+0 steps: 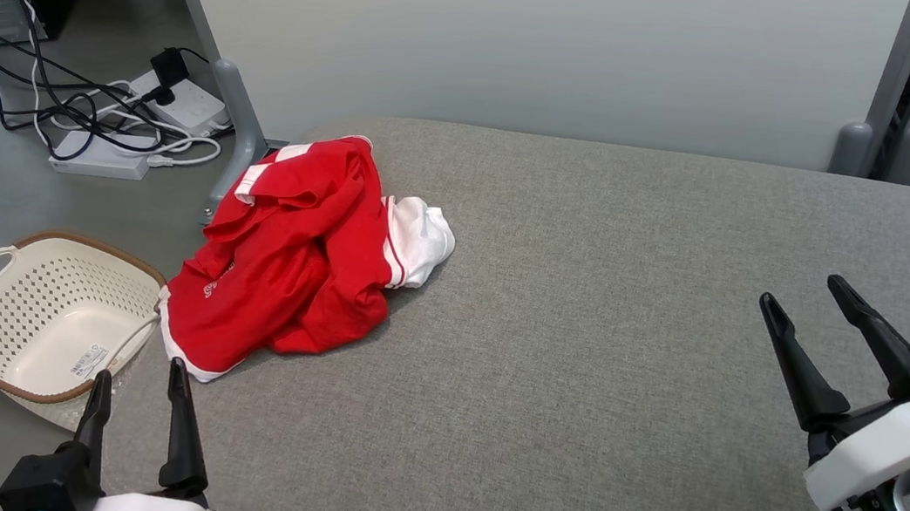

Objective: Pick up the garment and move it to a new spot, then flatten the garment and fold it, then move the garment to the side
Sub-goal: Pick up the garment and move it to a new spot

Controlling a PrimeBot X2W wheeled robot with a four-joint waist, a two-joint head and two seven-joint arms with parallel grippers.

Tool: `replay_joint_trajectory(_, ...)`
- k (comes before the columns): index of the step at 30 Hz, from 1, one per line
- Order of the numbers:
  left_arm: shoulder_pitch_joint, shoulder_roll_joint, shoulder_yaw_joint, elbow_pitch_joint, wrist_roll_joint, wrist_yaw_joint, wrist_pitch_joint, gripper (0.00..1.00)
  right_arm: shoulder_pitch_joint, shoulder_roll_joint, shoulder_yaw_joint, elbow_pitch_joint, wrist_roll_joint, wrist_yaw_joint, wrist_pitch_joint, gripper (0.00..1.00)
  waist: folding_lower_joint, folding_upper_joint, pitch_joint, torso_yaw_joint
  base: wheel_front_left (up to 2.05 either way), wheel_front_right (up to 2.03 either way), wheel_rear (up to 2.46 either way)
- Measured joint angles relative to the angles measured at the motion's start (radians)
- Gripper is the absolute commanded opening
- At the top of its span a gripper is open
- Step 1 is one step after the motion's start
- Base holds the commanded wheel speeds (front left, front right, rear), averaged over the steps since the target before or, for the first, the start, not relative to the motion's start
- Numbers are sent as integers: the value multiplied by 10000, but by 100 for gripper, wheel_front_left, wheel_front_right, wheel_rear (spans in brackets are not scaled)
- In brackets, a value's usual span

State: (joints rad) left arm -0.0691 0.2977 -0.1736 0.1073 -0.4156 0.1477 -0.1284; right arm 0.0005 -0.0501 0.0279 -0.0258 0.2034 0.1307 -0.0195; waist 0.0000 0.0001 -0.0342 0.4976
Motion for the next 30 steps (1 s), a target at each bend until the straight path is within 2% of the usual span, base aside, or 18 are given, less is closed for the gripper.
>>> replay_joint_trajectory(12, -83, 119, -59, -100, 8, 79, 50, 100, -8, 2, 2, 82, 161, 0, -42, 100, 0, 0, 38, -65, 0, 0, 0)
replay_joint_trajectory(21, -999, 311, -35, -267, 8, 102, 314, 100, -102, 15, 8, -21, -46, 0, 23, 100, 0, 0, 297, -512, 0, 0, 0)
replay_joint_trajectory(26, -1941, 345, 146, -88, -159, -4, 318, 100, -578, 13, 104, -439, -305, 0, 318, 100, 0, 0, 950, -882, 0, 0, 0)
replay_joint_trajectory(30, -3126, 293, 477, 715, -558, -182, 130, 100, -1129, -153, 151, -773, -476, 0, 568, 100, 0, 0, 1962, -1348, 0, 0, 0)
